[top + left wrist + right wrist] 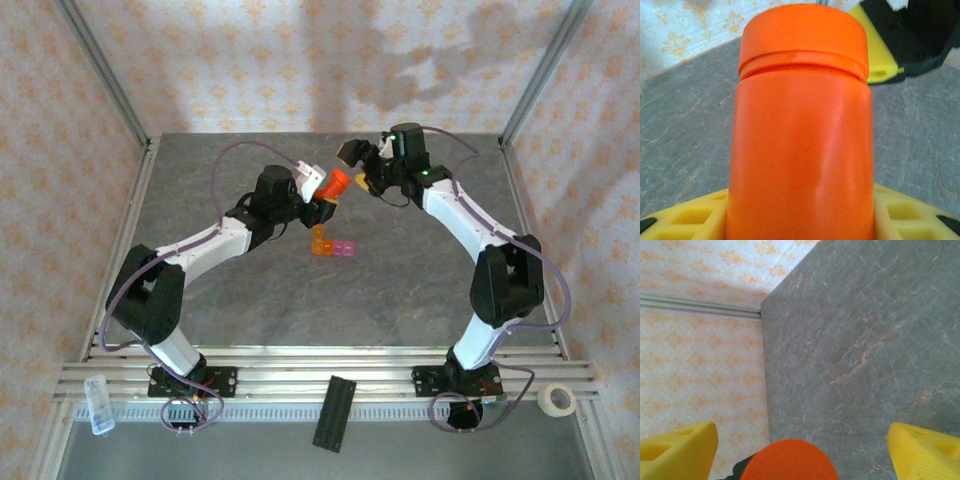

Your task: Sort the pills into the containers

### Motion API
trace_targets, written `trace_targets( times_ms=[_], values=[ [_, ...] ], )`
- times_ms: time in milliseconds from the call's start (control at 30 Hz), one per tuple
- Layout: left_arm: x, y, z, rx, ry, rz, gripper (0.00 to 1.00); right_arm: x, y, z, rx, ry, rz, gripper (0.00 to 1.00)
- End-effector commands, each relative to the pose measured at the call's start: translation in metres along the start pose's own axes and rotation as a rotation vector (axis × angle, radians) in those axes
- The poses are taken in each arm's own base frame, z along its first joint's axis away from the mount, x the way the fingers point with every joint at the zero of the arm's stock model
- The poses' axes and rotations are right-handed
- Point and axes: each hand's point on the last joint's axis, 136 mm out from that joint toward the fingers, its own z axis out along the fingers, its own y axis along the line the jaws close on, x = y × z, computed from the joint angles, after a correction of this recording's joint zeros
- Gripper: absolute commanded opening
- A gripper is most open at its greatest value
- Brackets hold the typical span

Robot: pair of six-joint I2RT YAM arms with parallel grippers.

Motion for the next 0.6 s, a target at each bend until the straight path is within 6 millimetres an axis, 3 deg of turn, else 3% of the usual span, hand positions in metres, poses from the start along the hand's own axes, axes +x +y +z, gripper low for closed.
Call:
trace_targets(
  times_ms=[0, 333, 467, 567],
  values=[
    [-0.019, 0.004, -0.001, -0.029, -0.041, 0.043, 0.00, 0.000, 0.008, 0.005, -0.005, -0.006, 0.006, 0.86],
    [-0.019, 0.001, 0.003, -0.022, -0.035, 0.042, 0.00, 0.012, 0.011, 0.009, -0.014, 0.021, -0.005, 0.73],
    [-0.019, 0.002, 0.003, -0.026, -0.036, 0.038, 0.00, 0.016, 0.012, 0.009, -0.025, 0.033, -0.003, 0.53],
    [-0.021, 0.002, 0.003, -0.029, -0.042, 0.028, 0.00, 0.018, 0.013, 0.009, -0.036, 0.044, -0.001, 0.44]
  ],
)
